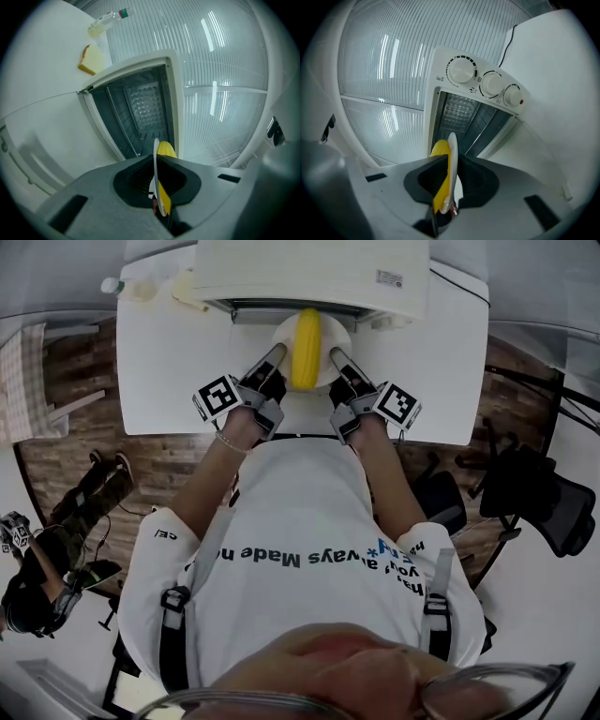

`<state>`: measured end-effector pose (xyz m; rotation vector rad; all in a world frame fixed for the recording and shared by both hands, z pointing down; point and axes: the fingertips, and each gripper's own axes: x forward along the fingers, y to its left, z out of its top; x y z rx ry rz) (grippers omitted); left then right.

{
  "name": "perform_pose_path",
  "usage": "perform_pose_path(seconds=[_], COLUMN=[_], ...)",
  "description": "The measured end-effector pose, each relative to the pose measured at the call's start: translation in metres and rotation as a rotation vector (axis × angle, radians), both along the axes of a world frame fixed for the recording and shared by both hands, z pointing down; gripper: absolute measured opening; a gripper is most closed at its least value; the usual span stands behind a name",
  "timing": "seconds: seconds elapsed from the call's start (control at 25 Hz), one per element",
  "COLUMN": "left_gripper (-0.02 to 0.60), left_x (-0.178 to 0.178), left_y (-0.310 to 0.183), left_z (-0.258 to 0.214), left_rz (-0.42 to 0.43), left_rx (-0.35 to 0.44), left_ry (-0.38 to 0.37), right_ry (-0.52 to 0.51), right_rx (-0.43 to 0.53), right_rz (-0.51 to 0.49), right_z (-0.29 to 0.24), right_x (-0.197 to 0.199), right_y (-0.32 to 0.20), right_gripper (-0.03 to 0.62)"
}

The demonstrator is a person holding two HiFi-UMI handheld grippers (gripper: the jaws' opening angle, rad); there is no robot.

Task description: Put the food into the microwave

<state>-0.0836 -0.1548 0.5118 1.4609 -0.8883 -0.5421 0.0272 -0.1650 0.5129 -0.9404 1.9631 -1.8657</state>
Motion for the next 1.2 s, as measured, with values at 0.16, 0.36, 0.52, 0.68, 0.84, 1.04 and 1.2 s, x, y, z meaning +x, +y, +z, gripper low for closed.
perform_pose_path(seconds=[0.16,0.36,0.52,0.68,0.84,1.04,1.2], left_gripper=[0.017,0.017,0.017,0.017,0.017,0.017,0.018], left_x=[-0.003,-0.005,-0.013,-0.016,-0.015,-0.019,-0.021], left_y=[-0.016,-0.028,-0.055,-0.070,-0.072,-0.077,-0.082], left_z=[0.017,0.031,0.052,0.070,0.077,0.084,0.092], left_rz=[0.005,0.008,0.018,0.021,0.006,0.003,-0.010], left_rx=[-0.007,-0.008,-0.020,-0.023,-0.020,-0.025,-0.029], left_ry=[-0.035,-0.036,-0.043,-0.052,-0.056,-0.082,-0.082], right_ry=[0.002,-0.001,0.012,0.025,0.024,0.015,0.014], right_rx=[-0.033,-0.079,-0.130,-0.146,-0.149,-0.160,-0.175], right_rz=[-0.003,0.011,0.033,0.045,0.055,0.077,0.087], right_z=[0.014,0.031,0.056,0.077,0.086,0.090,0.099], right_x=[-0.002,-0.005,-0.010,-0.014,-0.014,-0.015,-0.018], right_y=[-0.006,-0.005,-0.028,-0.043,-0.045,-0.051,-0.057], right_gripper=[0.041,0.041,0.032,0.026,0.025,0.023,0.023])
